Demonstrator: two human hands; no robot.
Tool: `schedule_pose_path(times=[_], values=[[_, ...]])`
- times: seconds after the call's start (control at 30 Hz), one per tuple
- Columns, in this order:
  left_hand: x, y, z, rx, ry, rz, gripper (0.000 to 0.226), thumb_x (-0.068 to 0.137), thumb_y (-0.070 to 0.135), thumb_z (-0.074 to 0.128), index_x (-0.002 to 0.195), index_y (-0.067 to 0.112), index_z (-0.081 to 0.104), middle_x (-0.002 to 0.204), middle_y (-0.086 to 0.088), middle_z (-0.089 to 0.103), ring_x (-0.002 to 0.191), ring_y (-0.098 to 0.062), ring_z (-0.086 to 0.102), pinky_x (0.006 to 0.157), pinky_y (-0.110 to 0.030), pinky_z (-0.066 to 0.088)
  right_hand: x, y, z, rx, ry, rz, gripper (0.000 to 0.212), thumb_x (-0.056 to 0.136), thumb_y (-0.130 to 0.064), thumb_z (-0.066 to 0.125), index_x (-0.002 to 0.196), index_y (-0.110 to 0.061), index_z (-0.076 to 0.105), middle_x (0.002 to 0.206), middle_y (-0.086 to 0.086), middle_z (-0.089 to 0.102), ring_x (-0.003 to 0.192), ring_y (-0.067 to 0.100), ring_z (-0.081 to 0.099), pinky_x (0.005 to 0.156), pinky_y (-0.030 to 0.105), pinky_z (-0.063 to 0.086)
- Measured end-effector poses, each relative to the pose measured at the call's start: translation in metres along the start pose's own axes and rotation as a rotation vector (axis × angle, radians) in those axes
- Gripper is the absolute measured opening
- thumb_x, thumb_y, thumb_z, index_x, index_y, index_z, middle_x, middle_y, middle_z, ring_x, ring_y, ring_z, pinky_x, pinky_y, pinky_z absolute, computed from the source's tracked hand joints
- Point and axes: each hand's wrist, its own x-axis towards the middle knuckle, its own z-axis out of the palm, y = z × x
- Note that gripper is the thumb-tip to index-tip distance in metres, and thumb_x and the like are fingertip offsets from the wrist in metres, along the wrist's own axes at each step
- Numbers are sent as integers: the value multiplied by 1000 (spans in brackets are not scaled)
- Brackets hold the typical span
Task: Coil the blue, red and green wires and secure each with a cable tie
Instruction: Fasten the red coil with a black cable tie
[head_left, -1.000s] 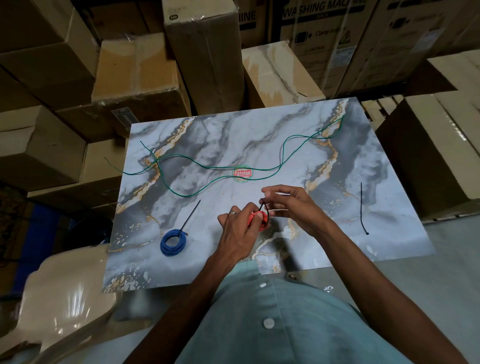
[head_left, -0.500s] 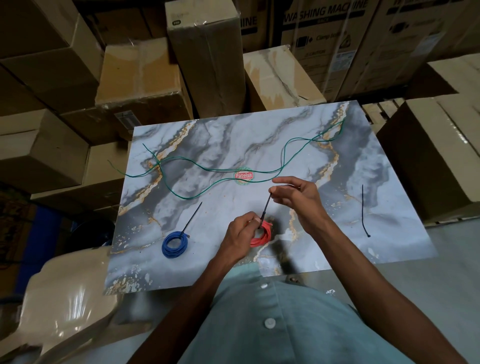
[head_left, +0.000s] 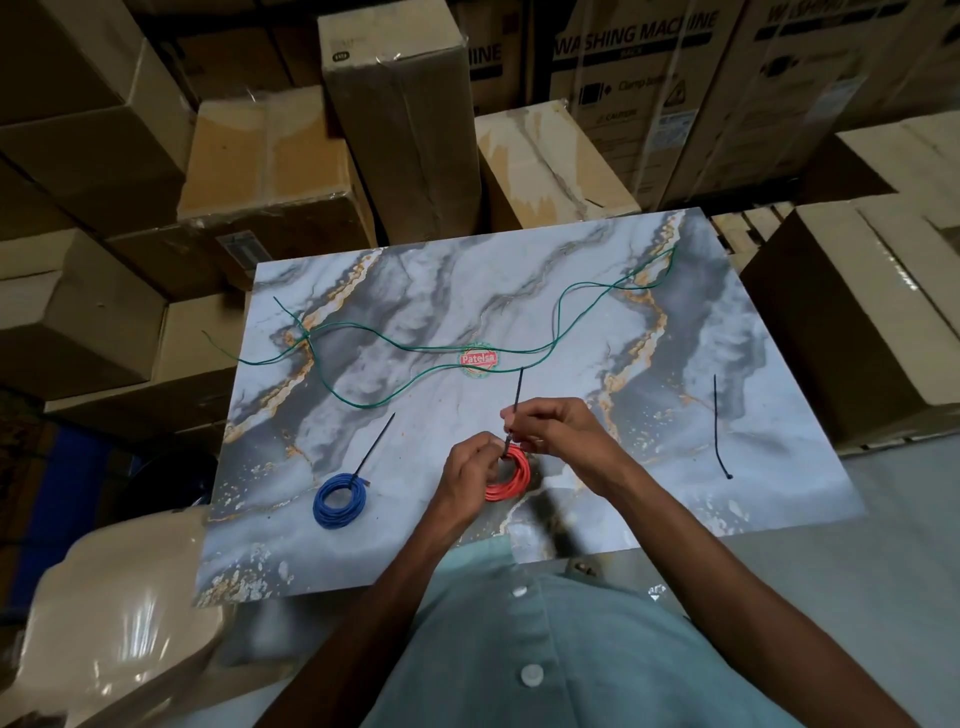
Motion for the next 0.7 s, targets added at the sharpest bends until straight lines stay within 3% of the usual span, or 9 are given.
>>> schedule_pose_path(times=[0.13,0.2,0.27,0.4,0.57,0.7], values=[[1,-2,1,23,75,-58,37,101,21,47,65,14,50,55,5,46,51,-8,38,51,-21,33,-1,2,3,-80,10,-66,15,93,-13,75,89,1,78,83,14,73,76,18,66,75,30,55],[2,-7,0,97,148,-39,45,103,35,45,63,13,46,57,-2,43,52,-11,37,52,-25,32,1,3,4,-137,22,-79,17,93,-12,76,89,5,77,78,14,71,71,17,63,71,29,53],[3,-10,0,153,180,13,54,100,42,48,58,12,37,55,-4,36,53,-15,33,53,-32,28,1,4,5,-146,47,-75,16,93,-11,76,88,5,77,77,17,71,70,18,64,72,31,54],[3,-7,-1,173,266,-15,56,97,32,54,48,9,40,47,-1,37,48,-13,33,53,-29,29,-1,4,7,-133,44,-104,15,92,-11,76,89,3,78,84,22,74,69,16,67,72,32,56],[3,-8,-4,266,285,24,51,77,40,48,56,-6,51,53,-18,38,49,-14,36,52,-29,32,-6,0,13,-82,89,-111,5,88,-4,77,89,0,80,89,18,78,68,16,68,69,29,57],[3,-3,-3,285,255,54,45,78,32,48,53,-5,41,51,-14,33,47,-14,30,49,-30,27,-9,-5,19,-26,129,-85,7,87,3,75,87,-1,80,92,24,76,65,17,66,64,27,54]])
